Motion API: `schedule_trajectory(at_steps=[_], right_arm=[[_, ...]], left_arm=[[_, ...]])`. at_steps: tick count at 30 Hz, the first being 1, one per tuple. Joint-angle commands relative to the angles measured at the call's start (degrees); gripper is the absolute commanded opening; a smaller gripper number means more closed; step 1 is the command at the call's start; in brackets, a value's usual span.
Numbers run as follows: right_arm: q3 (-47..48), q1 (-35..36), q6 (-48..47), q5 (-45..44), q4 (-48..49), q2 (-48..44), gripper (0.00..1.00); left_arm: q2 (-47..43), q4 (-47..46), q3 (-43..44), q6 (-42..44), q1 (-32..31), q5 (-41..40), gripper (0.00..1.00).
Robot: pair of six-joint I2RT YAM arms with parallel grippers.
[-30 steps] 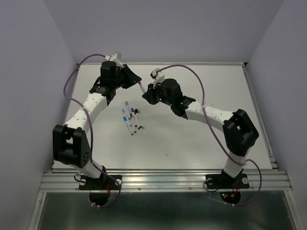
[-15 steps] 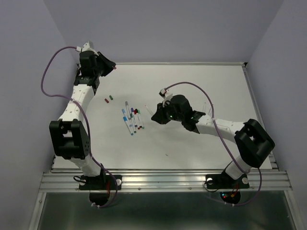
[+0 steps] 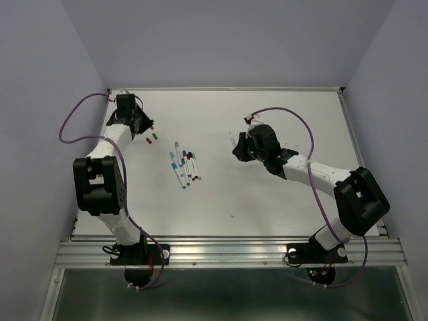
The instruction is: Open the pen caps
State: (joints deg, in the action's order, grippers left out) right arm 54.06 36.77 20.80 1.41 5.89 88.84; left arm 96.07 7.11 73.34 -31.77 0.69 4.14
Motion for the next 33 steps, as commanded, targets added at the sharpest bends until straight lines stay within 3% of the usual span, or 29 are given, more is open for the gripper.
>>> schedule_trajectory(at_steps=[1,7,8,14,20,27,31,33], right_arm=[[0.43,-2.31,0.12,-5.88,-1.76,-1.39,0.01],[0.08,-3.55,0.21,-7.91,-3.78,-1.03,0.01],[0.08,-3.55,0.21,-7.83,-3.96,-0.95,0.01],[0.08,-3.55,0.03,-8.09,-4.4,-0.68,0.01],[0.34,-4.08,-0.14,-8.53,-5.1,-0.07,0.01],[0.17,-4.61,-0.23,-9.49,-5.63,-0.33,0.01],[-0.01,-5.22,0.82,-11.34,-5.71,-0.6,0.01],[0.08,-5.22,2.05,-14.14,-7.91,-0.51,0.01]], left_arm=[[3.23,1.85,-1.62,1.36,1.33,-1.42,0.0],[9.48,3.08,-1.62,1.27,2.21,-0.8,0.0],[10.18,2.91,-1.71,1.18,2.3,-0.63,0.09],[11.85,2.29,-2.06,1.18,2.3,-0.19,0.22],[11.51,2.29,-2.24,0.92,2.3,-0.01,0.47],[9.93,2.64,-2.15,1.01,2.3,1.47,0.49],[6.33,1.85,-3.29,0.83,2.21,2.89,0.57],[2.82,1.5,-3.64,0.92,2.04,3.15,0.66]])
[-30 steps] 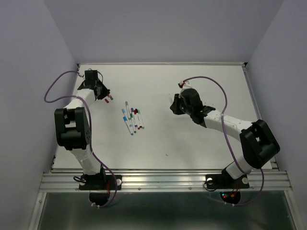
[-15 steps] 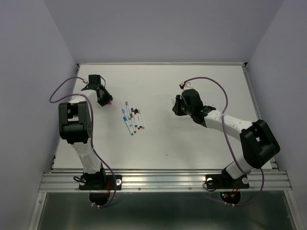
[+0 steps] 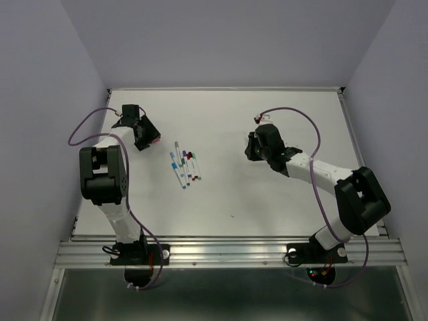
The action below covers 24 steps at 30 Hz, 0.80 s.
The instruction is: Open the pen caps
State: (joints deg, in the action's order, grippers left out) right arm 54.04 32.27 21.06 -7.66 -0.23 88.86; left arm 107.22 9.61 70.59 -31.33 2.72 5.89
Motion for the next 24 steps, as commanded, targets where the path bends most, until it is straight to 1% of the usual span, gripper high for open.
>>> schedule_trajectory(at_steps=[1,2,3,4,5,7,8,11,15,18,22,24], right_arm=[[0.1,-1.33,2.31,-6.74,-3.01,-0.36,0.01],[0.36,-1.94,3.62,-9.97,-3.98,-0.27,0.01],[0.54,-1.95,4.25,-11.22,-5.73,-0.09,0.01],[0.54,-3.78,4.69,-12.02,-6.44,0.17,0.01],[0.45,-4.75,6.08,-12.29,-7.06,0.26,0.01],[0.1,-6.77,6.97,-11.68,-7.94,0.26,0.01],[-0.25,-8.35,7.85,-12.11,-8.38,0.44,0.02],[-0.25,-10.29,8.56,-12.55,-9.26,1.49,0.04],[0.45,-11.61,8.38,-12.47,-9.7,3.94,0.04],[1.59,-12.14,7.68,-12.2,-9.79,5.88,0.04],[2.64,-12.67,6.63,-12.29,-10.14,7.73,0.09],[3.0,-13.19,6.89,-12.38,-10.67,8.61,0.09]], left_arm=[[-9.91,-1.08,-1.32,0.66,-0.08,1.32,0.7],[-12.97,-1.34,-1.5,0.92,-0.52,0.79,0.76],[-14.57,-1.61,-1.77,1.01,-0.7,0.62,0.79],[-16.41,-1.78,-2.2,1.18,-0.87,0.35,0.83],[-19.65,-2.48,-2.47,1.53,-1.22,0.0,0.89],[-22.65,-3.01,-3.26,1.8,-1.4,-0.44,0.94],[-25.19,-3.36,-3.52,2.15,-1.49,-0.7,0.99],[-28.81,-3.63,-4.23,2.59,-1.49,-2.28,0.99],[-30.84,-3.72,-4.93,2.59,-1.49,-2.9,0.99],[-30.76,-3.89,-5.02,2.68,-1.49,-3.43,0.99],[-29.7,-3.89,-4.85,2.5,-1.49,-2.82,0.99],[-29.0,-3.81,-4.84,2.59,-1.49,-2.38,0.99]])
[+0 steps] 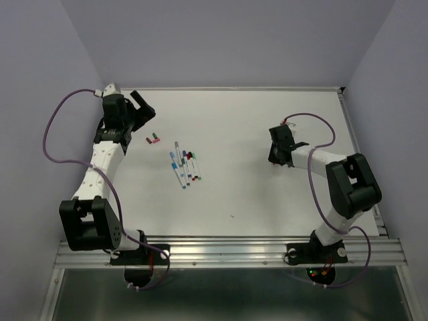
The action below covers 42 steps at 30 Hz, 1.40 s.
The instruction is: Open the pen caps
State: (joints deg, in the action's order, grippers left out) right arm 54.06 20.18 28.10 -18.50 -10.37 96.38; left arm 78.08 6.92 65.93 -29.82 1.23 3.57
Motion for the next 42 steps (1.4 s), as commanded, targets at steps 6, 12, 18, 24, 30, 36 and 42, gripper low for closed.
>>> schedule_trajectory(at_steps=[6,12,18,24,30,36,42], right_arm=[[3.59,-1.11,0.91,-0.66,-1.67,2.32,0.24],[2.98,-1.11,0.47,-0.31,-1.76,-0.39,0.35],[3.06,-1.11,0.2,-0.39,-2.98,-2.68,0.4],[3.59,-1.11,-1.37,-0.31,-4.04,-7.42,0.92],[4.82,1.95,-7.52,8.48,-1.85,-11.39,1.0],[9.82,12.5,-11.74,8.57,0.18,-7.18,1.0],[18.95,21.38,-11.75,8.4,0.7,3.98,1.0]], left_arm=[[0.58,-0.85,-0.19,1.17,0.0,-0.06,0.99],[0.58,-0.85,-0.1,1.0,0.08,0.03,0.99],[0.67,-0.68,-0.28,0.91,0.0,0.29,0.99],[0.75,-0.68,-0.36,0.82,0.0,0.99,0.99],[2.07,-1.29,-0.28,0.47,-0.09,2.4,0.99],[2.95,-1.73,-0.28,0.03,-0.18,3.37,0.99],[2.95,-1.82,-1.07,0.29,-0.27,4.33,0.99]])
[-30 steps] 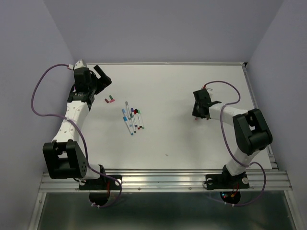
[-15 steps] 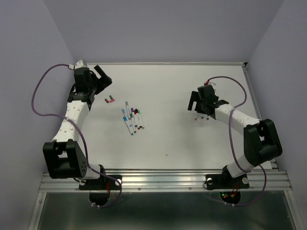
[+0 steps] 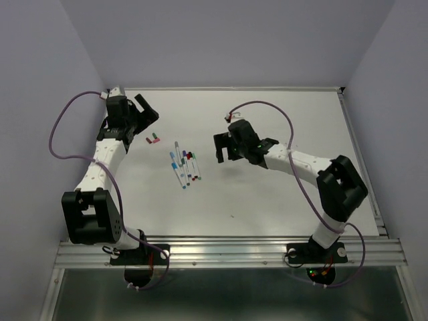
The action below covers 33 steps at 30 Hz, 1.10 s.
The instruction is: Open the pen caps
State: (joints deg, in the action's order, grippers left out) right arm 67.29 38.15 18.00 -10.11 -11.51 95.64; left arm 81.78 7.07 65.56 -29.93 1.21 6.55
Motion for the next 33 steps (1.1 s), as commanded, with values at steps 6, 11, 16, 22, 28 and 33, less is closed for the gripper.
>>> schedule_trajectory(at_steps=[6,11,16,22,28,33], right_arm=[[14.96,8.33,-1.83,-1.14,1.75,15.26,1.0],[18.84,9.57,-2.18,-1.4,1.49,20.11,1.0],[21.57,10.72,-2.44,-2.81,-0.09,23.97,1.0],[22.89,11.24,-2.27,-2.63,-1.15,26.27,1.0],[23.68,11.24,-2.27,-5.18,-2.11,27.15,1.0],[23.51,11.77,-1.48,-4.83,-3.26,28.29,1.0]], left_arm=[[-0.83,-1.97,-1.66,1.1,-0.25,1.45,0.99],[-1.27,-2.06,-2.01,1.46,-0.25,2.07,0.99],[-1.36,-2.15,-2.19,1.46,-0.25,2.24,0.99],[-1.45,-2.15,-2.28,1.37,-0.25,2.24,0.99],[-1.45,-2.33,-2.28,1.37,-0.25,2.51,0.99],[-1.53,-2.41,-2.28,1.37,-0.33,2.42,0.99]])
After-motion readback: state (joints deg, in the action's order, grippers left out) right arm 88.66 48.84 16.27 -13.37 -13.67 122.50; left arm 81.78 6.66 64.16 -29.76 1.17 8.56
